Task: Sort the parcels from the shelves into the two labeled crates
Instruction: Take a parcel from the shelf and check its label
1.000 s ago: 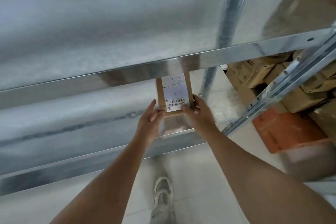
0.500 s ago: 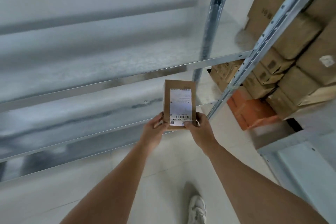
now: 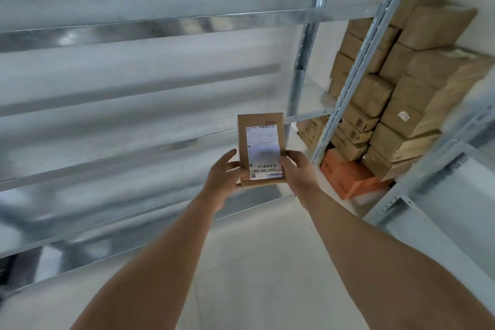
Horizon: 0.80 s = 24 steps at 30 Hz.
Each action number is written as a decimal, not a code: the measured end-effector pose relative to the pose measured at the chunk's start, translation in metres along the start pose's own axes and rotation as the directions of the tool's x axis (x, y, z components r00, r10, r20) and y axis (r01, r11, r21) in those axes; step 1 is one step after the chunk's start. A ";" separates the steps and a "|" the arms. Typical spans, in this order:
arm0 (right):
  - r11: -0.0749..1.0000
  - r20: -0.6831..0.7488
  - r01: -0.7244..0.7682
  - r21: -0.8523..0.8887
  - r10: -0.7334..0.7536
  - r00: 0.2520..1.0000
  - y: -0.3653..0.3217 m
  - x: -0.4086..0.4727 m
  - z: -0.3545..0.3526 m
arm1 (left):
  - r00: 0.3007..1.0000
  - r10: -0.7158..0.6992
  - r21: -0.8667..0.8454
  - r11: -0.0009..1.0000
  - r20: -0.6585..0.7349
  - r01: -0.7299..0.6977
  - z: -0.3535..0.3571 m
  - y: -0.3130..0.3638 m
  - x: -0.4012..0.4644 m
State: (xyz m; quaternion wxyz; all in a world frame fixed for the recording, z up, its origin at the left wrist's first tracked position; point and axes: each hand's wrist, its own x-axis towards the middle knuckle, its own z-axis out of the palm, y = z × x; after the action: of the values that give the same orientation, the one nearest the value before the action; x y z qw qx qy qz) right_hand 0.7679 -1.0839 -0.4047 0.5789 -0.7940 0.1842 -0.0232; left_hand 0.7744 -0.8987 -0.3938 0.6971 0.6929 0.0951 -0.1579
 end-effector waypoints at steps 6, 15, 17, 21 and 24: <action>0.999 0.098 0.038 0.031 -0.041 0.994 -0.021 -0.069 0.028 | 0.990 -0.066 -0.065 0.996 -0.122 0.058 -0.040 0.002 -0.077; 0.998 0.313 0.000 -0.065 0.020 0.950 -0.005 -0.169 0.133 | 0.950 -0.156 -0.199 0.975 -0.272 0.104 -0.153 -0.077 -0.164; 0.996 0.343 -0.021 -0.090 0.050 0.938 0.000 -0.185 0.166 | 0.939 -0.177 -0.220 0.969 -0.296 0.113 -0.186 -0.097 -0.171; 0.989 0.358 -0.030 -0.146 0.081 0.930 0.001 -0.212 0.244 | 0.915 -0.225 -0.256 0.956 -0.335 0.142 -0.261 -0.129 -0.180; 0.981 0.391 -0.025 -0.194 0.101 0.915 0.001 -0.235 0.313 | 0.898 -0.280 -0.309 0.935 -0.338 0.175 -0.326 -0.154 -0.186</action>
State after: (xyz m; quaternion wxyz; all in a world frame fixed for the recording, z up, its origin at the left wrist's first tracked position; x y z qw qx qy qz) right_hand 0.6274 -0.7240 -0.4667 0.5285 -0.8259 0.0891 0.1752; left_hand 0.5746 -0.5559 -0.4799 0.7304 0.5921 0.3290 -0.0884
